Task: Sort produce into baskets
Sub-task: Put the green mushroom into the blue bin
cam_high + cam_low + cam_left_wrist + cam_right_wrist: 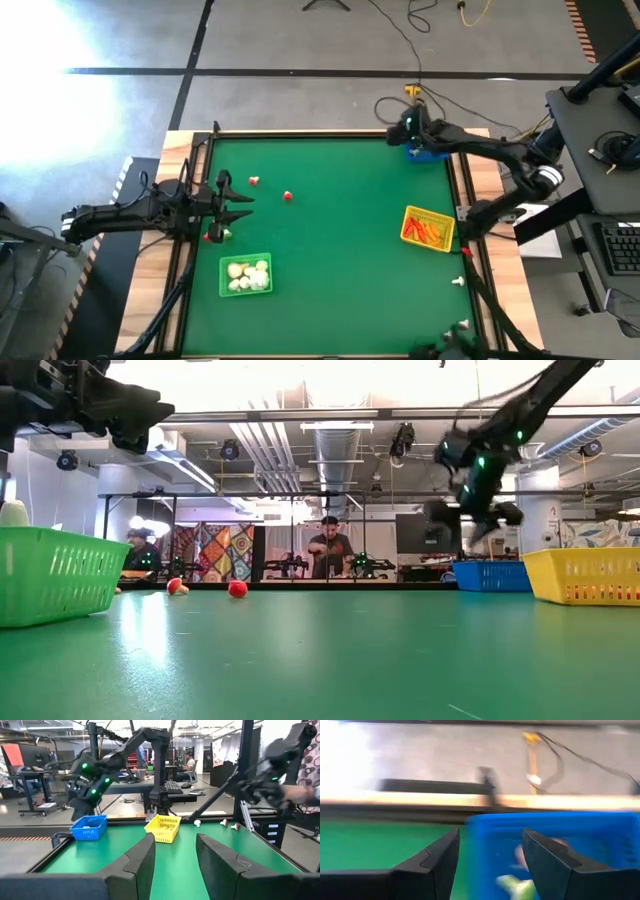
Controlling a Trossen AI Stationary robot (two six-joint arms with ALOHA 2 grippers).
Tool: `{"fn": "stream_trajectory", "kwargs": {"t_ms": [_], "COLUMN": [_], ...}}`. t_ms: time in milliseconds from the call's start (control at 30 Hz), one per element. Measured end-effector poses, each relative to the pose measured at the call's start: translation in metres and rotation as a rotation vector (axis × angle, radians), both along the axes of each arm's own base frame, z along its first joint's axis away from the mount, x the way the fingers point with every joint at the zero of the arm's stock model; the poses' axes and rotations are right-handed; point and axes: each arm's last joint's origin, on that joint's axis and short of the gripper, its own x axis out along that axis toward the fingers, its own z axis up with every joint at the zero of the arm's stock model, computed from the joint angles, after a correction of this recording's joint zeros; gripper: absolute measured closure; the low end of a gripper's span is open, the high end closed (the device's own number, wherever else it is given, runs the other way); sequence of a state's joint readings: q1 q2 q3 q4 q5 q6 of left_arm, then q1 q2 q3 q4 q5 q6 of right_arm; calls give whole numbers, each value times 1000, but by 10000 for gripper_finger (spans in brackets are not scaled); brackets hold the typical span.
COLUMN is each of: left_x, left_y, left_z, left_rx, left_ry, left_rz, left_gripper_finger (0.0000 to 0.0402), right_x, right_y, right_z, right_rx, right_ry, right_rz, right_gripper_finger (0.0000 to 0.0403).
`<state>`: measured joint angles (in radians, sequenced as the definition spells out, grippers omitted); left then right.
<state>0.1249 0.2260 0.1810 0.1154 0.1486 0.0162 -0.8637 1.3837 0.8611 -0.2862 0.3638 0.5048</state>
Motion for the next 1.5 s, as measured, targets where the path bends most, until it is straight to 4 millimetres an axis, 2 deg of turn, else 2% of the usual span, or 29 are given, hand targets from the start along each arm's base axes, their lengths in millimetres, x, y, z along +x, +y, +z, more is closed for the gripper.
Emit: {"fn": "stream_trajectory", "kwargs": {"t_ms": [133, 233, 400, 600, 700, 800, 967, 1067, 1300, 1500], "left_x": [0, 0, 0, -1, -1, -1, -1, -1, 0, 0], "left_y": [0, 0, 0, 0, 0, 0, 0, 0, -2, -2], "left_z": [0, 0, -1, 7, 8, 8, 9, 9, 8, 4], "left_rx": [0, 1, 38, 77, 80, 75, 42, 28, -3, -16], "left_ry": [-4, -4, -2, -78, -93, -96, -102, -101, -87, -52], "left_rz": [0, 0, 3, 7, 8, 7, 3, 0, -55, -83], "left_gripper_finger": [274, 274, 274, 274, 274, 274, 274, 274, 274, 274], "right_x": [35, 58, 79, 83, 77, 67, 43, 30, 10, -3], "right_y": [50, 105, 198, 284, 318, 348, 379, 388, 392, 393], "right_z": [18, 24, 27, 40, 43, 41, 23, 5, -39, -49], "right_rx": [-22, 22, 157, 315, 523, 685, 806, 863, 969, 980], "right_ry": [-33, -57, -82, -72, -15, 92, 368, 554, 872, 1022], "right_rz": [216, 375, 570, 719, 746, 700, 552, 526, 708, 890], "right_gripper_finger": [198, 201, 202, 202, 202, 202, 202, 202, 202, 202]}}
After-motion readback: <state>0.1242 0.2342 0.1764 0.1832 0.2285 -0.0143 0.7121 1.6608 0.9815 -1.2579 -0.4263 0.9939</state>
